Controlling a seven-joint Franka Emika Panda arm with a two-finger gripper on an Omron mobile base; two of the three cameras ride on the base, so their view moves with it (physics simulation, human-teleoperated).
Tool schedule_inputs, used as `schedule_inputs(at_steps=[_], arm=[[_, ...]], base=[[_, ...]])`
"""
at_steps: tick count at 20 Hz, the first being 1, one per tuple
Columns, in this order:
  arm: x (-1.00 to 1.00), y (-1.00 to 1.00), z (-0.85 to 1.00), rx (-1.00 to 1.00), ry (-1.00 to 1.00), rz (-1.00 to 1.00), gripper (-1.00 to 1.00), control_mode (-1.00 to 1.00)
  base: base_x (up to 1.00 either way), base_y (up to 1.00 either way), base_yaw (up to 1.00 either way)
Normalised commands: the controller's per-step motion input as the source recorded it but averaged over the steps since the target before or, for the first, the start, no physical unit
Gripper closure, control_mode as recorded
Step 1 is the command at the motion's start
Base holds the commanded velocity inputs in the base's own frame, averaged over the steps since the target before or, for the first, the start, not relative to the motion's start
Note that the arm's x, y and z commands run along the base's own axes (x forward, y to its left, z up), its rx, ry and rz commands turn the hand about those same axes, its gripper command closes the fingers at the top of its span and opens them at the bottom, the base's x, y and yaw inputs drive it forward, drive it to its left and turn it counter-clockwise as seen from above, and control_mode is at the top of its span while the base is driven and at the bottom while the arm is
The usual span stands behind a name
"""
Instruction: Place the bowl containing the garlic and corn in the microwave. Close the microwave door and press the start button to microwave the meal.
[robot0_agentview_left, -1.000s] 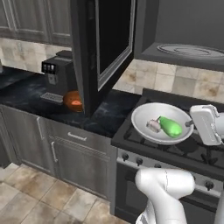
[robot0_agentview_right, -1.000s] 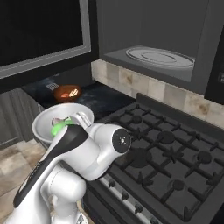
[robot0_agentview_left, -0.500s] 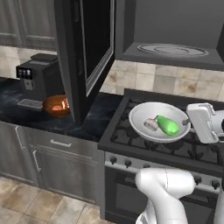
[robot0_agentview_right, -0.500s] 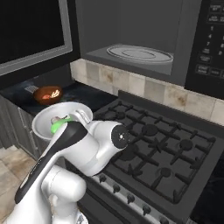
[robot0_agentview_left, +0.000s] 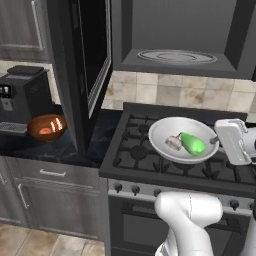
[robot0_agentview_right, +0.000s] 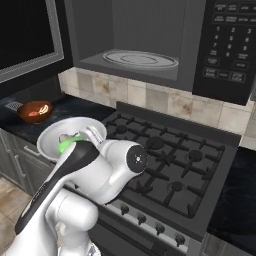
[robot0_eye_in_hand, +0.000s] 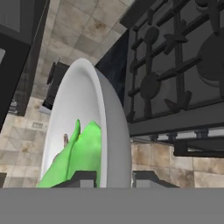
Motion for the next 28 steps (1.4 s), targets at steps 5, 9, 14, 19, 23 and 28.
schedule_inputs(at_steps=[5,9,14,19,23,28], arm=[[0.00,0.04,0.00,0.00,0.00,0.00,1.00,-1.00],[0.00,0.00,0.00,0.00,0.00,0.00,1.00,-1.00],[0.00,0.00,0.17,0.00,-0.03,-0.02,1.00,-1.00],[0.00,0.03,0.68,0.00,-0.05,-0.13,1.00,-1.00],[0.00,0.00,0.53,-0.01,0.05,-0.30,1.00,-1.00],[0.00,0.00,0.86,0.00,0.00,-0.21,1.00,-1.00]], base=[[0.00,0.04,0.00],[0.00,0.00,0.00],[0.00,0.00,0.00],[0.00,0.00,0.00],[0.00,0.00,0.00],[0.00,0.00,0.00]])
